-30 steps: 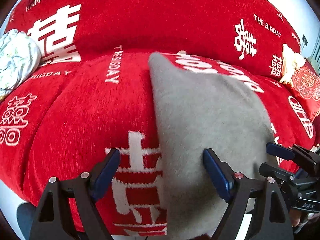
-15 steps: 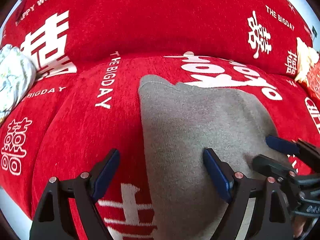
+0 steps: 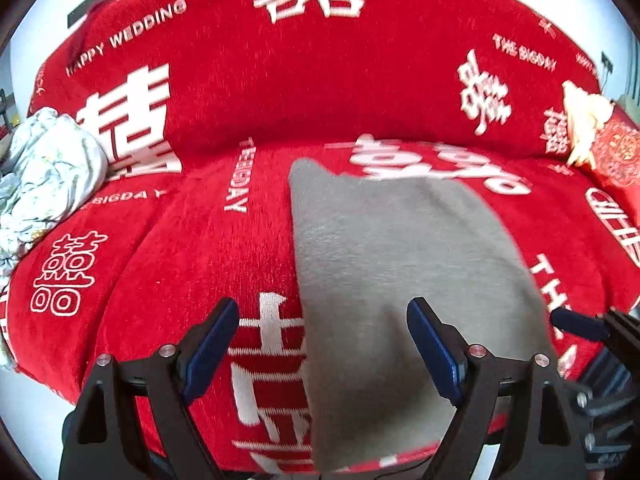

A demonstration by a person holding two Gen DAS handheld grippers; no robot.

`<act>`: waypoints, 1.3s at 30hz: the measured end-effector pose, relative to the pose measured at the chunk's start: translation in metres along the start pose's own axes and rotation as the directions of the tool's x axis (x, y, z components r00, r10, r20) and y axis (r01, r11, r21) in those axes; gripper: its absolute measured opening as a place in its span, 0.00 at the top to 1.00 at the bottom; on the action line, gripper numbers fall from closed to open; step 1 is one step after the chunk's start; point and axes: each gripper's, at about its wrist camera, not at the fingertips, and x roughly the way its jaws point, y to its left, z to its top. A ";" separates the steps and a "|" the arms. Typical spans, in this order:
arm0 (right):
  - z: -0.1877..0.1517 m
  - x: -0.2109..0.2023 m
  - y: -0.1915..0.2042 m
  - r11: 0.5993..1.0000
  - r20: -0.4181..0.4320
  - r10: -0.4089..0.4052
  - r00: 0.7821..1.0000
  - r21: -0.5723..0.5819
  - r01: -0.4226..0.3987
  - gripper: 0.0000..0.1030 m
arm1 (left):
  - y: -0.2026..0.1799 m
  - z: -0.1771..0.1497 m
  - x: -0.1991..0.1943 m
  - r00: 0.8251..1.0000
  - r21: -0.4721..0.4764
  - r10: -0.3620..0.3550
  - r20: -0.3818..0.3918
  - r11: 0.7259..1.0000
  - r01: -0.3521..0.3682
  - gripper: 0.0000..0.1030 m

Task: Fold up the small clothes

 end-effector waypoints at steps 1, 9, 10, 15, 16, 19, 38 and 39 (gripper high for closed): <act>-0.001 -0.007 0.002 1.000 0.018 -0.027 0.999 -0.001 0.027 0.21 | -0.002 0.000 -0.009 1.000 -0.003 0.003 0.017 1.000 -0.003 0.16; -0.005 -0.045 0.026 0.991 0.110 -0.124 0.986 -0.039 0.129 0.18 | -0.006 -0.005 -0.045 0.995 -0.070 0.082 0.058 0.994 -0.078 0.16; -0.005 -0.044 0.028 0.989 0.107 -0.136 0.985 -0.042 0.141 0.18 | -0.006 -0.006 -0.047 0.993 -0.081 0.101 0.052 0.992 -0.097 0.16; -0.011 -0.038 0.026 0.988 0.084 -0.146 0.986 -0.035 0.149 0.18 | -0.008 -0.021 -0.059 0.985 -0.099 0.123 0.119 0.989 -0.112 0.16; -0.012 -0.037 0.026 0.988 0.077 -0.148 0.986 -0.029 0.150 0.18 | -0.008 -0.022 -0.060 0.983 -0.099 0.132 0.125 0.988 -0.120 0.16; -0.014 -0.036 0.024 0.988 0.070 -0.154 0.986 -0.023 0.156 0.18 | -0.013 -0.028 -0.058 0.985 -0.068 0.131 0.108 0.990 -0.125 0.16; -0.015 -0.040 0.020 0.988 0.076 -0.156 0.985 0.002 0.156 0.18 | -0.027 -0.033 -0.058 0.992 0.004 0.103 0.071 0.995 -0.104 0.16; -0.015 -0.040 0.020 0.988 0.076 -0.156 0.985 0.002 0.157 0.18 | -0.027 -0.033 -0.058 0.992 0.003 0.102 0.072 0.995 -0.103 0.16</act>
